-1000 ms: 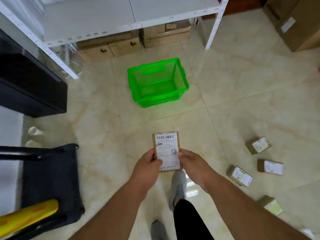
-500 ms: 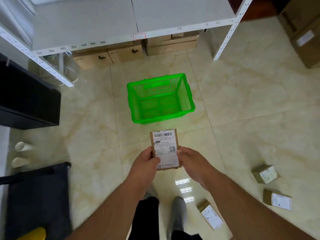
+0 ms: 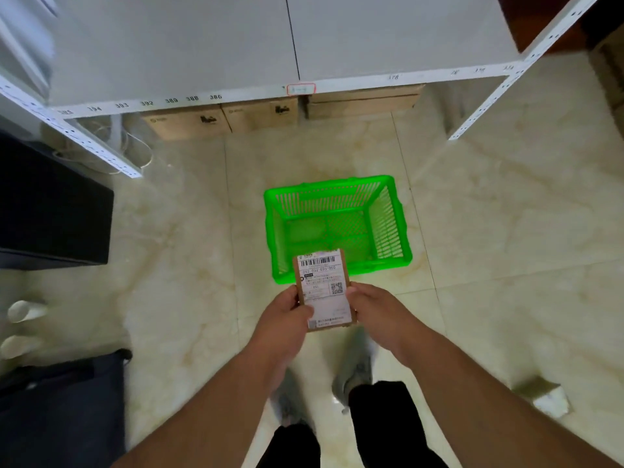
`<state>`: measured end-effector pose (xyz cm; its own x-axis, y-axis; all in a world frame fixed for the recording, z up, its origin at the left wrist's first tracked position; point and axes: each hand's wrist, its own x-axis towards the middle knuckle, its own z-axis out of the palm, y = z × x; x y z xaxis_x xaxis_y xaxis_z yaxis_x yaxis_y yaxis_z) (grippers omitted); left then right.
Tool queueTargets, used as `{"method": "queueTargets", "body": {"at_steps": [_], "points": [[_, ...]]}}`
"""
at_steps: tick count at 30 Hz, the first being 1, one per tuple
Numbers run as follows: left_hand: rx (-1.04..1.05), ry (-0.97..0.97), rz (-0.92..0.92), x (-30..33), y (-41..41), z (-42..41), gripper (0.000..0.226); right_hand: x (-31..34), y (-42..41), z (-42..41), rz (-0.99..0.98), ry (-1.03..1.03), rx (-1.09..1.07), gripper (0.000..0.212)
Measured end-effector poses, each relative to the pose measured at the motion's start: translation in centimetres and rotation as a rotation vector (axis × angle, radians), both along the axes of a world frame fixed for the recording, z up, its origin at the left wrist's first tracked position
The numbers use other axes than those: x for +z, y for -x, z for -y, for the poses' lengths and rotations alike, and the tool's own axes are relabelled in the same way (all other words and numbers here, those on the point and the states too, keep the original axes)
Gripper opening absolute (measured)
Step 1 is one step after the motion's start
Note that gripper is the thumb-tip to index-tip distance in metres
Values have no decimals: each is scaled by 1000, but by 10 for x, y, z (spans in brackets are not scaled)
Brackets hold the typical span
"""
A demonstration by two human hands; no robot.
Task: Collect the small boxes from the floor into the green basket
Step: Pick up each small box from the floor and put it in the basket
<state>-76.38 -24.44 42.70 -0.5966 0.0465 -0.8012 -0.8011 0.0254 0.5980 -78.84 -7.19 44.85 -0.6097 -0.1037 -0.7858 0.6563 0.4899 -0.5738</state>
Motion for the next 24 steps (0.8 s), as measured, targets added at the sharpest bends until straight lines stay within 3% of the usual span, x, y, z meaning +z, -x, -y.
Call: {"method": "queueTargets", "body": {"at_steps": [4,9,16,19,24], "points": [[48,-4,7,-11,48,-6,46,-23,55,-3,38,20,-34,45],[148,5,40,-50,107,-29,49,-71,129,-17,68,49,75,43],[340,-42,124,-147,177,-63,43,-182,219,-28,69,-47,324,44],[417,-63,189,-195,193,-67,39,-225,249,-21,63,-99,478,25],[542,-77,264,-285,208,-66,37,-307,287,-2,-21,-223,689,20]]}}
